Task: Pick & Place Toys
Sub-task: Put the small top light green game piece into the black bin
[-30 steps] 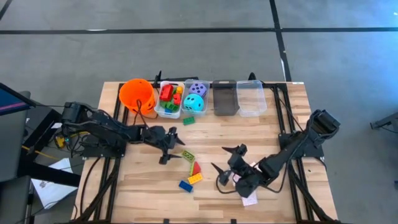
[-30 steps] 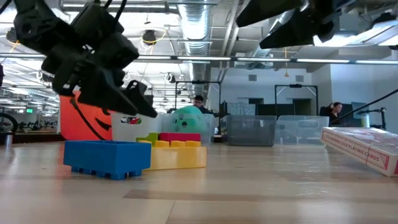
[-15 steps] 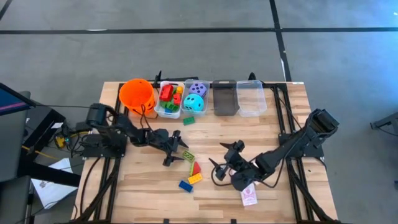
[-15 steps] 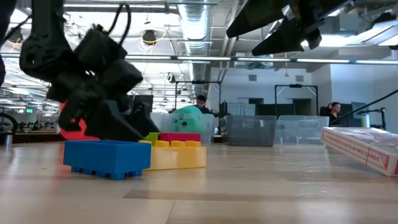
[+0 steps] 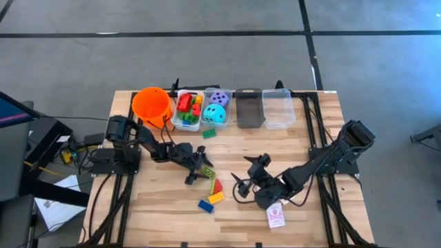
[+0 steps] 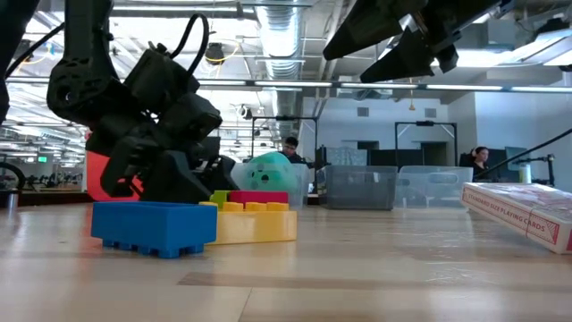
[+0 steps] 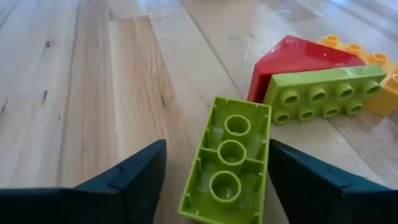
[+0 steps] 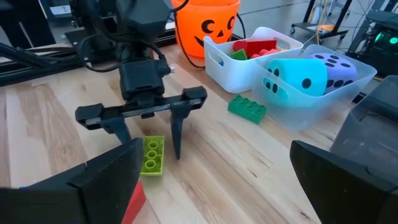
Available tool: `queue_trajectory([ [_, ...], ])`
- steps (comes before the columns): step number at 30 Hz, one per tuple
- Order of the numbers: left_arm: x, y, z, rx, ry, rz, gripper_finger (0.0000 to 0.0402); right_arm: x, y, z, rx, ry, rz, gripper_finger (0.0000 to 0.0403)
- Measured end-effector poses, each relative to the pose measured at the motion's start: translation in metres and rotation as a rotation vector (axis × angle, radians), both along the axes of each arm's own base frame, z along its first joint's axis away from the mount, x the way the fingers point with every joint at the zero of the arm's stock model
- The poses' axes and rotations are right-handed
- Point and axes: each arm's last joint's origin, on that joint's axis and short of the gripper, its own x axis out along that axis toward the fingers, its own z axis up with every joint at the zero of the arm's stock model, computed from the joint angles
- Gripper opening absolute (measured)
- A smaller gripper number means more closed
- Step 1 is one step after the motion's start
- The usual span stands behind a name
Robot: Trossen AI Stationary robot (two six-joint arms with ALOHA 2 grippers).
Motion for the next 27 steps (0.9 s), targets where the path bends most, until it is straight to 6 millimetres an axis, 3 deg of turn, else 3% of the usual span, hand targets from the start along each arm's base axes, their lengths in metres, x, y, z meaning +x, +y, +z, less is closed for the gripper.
queue_trajectory([
  [7,0.0,-0.007,0.0,-0.018,0.006,-0.013,0.0135,-0.001,0.001,0.0,-0.01,0.008,0.007,0.0397],
  [14,0.001,-0.001,0.007,-0.105,0.007,0.143,0.0132,-0.003,0.005,0.0,-0.012,0.011,0.026,0.0397],
  [20,0.002,0.008,0.055,-0.104,-0.19,0.215,0.0132,-0.005,0.009,0.0,-0.01,0.01,0.038,0.0397],
  [27,-0.013,0.013,0.11,-0.155,-0.343,0.255,0.0132,-0.002,0.005,-0.001,0.01,0.022,0.044,0.0397],
])
